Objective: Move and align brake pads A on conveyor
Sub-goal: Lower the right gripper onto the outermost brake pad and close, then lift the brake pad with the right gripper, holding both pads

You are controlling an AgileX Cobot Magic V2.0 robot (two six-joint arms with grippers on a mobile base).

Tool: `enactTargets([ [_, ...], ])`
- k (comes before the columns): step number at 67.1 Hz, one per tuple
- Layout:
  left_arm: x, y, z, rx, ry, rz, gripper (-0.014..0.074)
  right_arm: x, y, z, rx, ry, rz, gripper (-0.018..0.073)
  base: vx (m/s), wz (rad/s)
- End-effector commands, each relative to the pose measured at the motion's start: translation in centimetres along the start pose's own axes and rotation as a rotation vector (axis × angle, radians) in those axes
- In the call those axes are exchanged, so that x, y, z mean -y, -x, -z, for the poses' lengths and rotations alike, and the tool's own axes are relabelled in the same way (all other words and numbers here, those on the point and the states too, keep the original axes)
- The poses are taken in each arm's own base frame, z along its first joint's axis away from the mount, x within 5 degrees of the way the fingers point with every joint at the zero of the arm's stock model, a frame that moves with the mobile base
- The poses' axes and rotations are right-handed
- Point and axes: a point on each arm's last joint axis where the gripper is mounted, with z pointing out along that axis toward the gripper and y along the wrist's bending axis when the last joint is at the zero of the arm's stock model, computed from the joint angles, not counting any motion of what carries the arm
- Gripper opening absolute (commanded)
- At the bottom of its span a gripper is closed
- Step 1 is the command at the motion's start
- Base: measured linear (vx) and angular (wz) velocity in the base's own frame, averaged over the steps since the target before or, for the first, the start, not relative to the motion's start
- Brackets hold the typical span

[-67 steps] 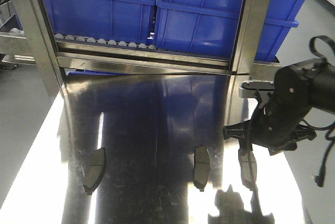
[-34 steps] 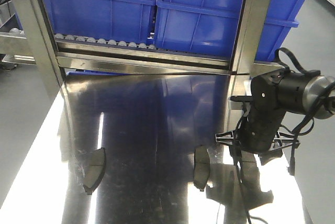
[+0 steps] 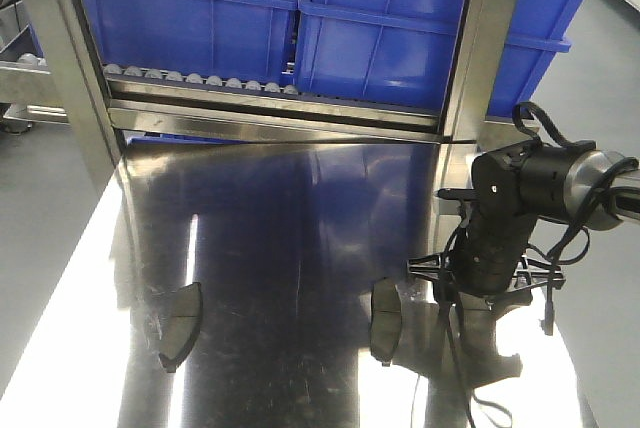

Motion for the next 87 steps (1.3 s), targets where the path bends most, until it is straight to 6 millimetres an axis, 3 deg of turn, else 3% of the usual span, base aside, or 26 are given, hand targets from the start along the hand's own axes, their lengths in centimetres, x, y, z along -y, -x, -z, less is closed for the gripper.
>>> enactTargets([
  [1, 0.1, 1.8, 0.2, 0.119, 0.000, 0.018, -0.0006, 0.0, 0.6, 2.1, 0.077, 0.021, -0.004, 0.0445, 0.00, 0.00],
  [11, 0.1, 1.8, 0.2, 0.119, 0.000, 0.018, -0.0006, 0.1, 0.5, 2.1, 0.070, 0.018, -0.005, 0.0347, 0.00, 0.00],
  [29, 0.1, 1.8, 0.2, 0.119, 0.000, 0.018, -0.0006, 0.3, 0.3, 2.2, 0.050, 0.001, -0.002, -0.0017, 0.00, 0.00],
  [38, 0.1, 1.8, 0.2, 0.119, 0.000, 0.018, -0.0006, 0.4, 0.2, 3.8, 0.104, 0.012, 0.005, -0.0013, 0.00, 0.00],
  [45, 0.1, 1.8, 0.2, 0.119, 0.000, 0.018, -0.0006, 0.8, -0.2, 6.5, 0.182, 0.032, 0.029, -0.0011, 0.00, 0.00],
  [60, 0.1, 1.8, 0.2, 0.119, 0.000, 0.018, -0.0006, 2.9, -2.5, 14.3, 0.424, 0.029, 0.056, -0.0007, 0.00, 0.00],
  [76, 0.1, 1.8, 0.2, 0.119, 0.000, 0.018, -0.0006, 5.4, -7.3, 22.4, 0.683, 0.081, 0.076, -0.0007, 0.00, 0.00],
  [87, 0.1, 1.8, 0.2, 0.119, 0.000, 0.018, -0.0006, 7.0, -11.0, 25.7, 0.828, 0.119, 0.080, -0.0007, 0.00, 0.00],
])
